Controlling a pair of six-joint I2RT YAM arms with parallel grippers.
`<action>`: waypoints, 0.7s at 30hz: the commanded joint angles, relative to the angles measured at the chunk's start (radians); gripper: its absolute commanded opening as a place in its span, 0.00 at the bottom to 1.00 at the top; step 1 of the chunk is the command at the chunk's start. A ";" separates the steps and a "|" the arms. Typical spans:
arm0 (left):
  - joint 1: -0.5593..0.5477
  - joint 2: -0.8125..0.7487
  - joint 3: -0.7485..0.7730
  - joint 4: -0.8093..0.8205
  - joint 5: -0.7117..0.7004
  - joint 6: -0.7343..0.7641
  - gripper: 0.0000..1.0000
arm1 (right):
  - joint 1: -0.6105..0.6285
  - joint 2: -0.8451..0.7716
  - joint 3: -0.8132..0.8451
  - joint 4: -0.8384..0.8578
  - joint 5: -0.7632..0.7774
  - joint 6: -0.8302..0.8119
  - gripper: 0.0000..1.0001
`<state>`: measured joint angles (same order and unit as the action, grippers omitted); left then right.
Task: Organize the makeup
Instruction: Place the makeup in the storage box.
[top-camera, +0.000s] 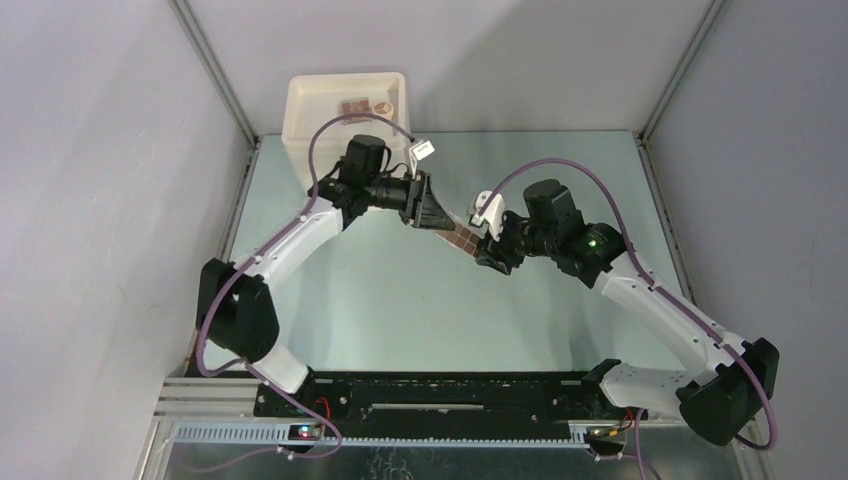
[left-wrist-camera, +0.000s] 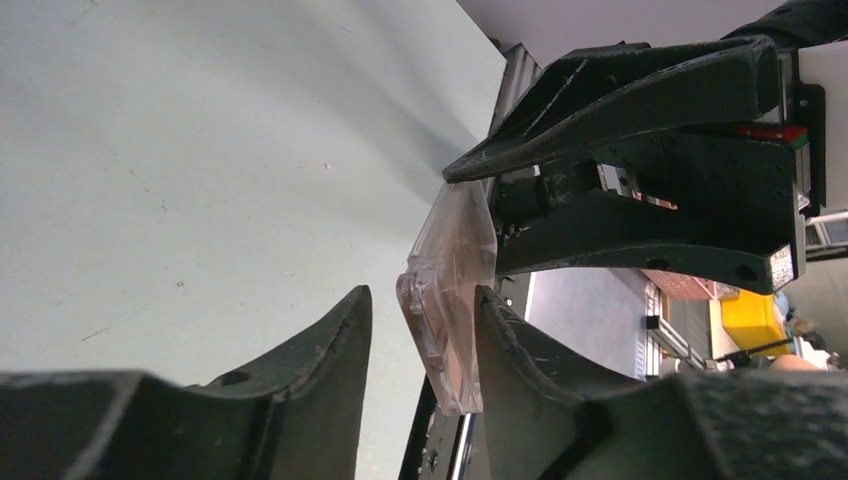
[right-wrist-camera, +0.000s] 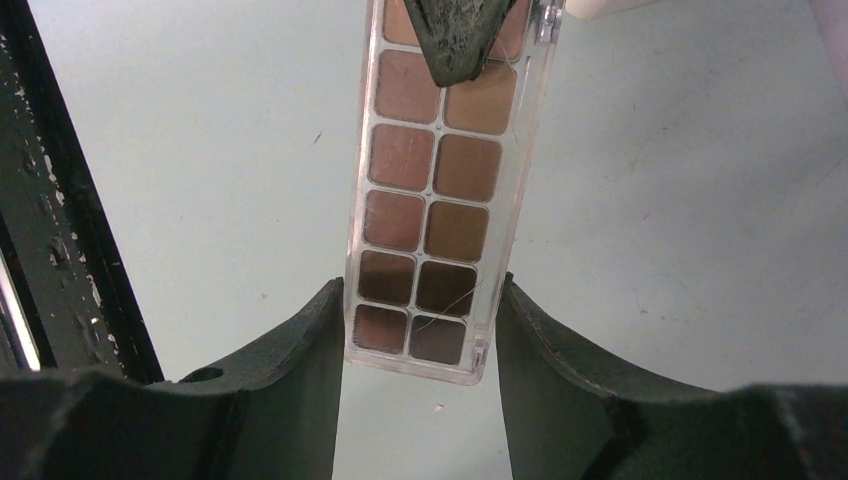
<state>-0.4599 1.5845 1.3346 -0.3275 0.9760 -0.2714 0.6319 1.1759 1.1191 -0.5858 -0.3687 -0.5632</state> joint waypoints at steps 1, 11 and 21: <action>-0.018 0.019 0.076 0.007 0.071 -0.035 0.43 | 0.012 -0.027 0.004 0.031 -0.006 -0.023 0.00; -0.005 0.022 0.073 0.047 0.150 -0.120 0.00 | 0.012 -0.040 -0.016 0.049 0.083 0.001 0.54; 0.157 -0.114 0.022 0.152 0.119 -0.220 0.00 | -0.072 -0.133 -0.064 0.075 0.052 0.031 0.99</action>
<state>-0.3737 1.5860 1.3651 -0.2737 1.0763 -0.4194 0.6071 1.0939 1.0584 -0.5526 -0.2829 -0.5575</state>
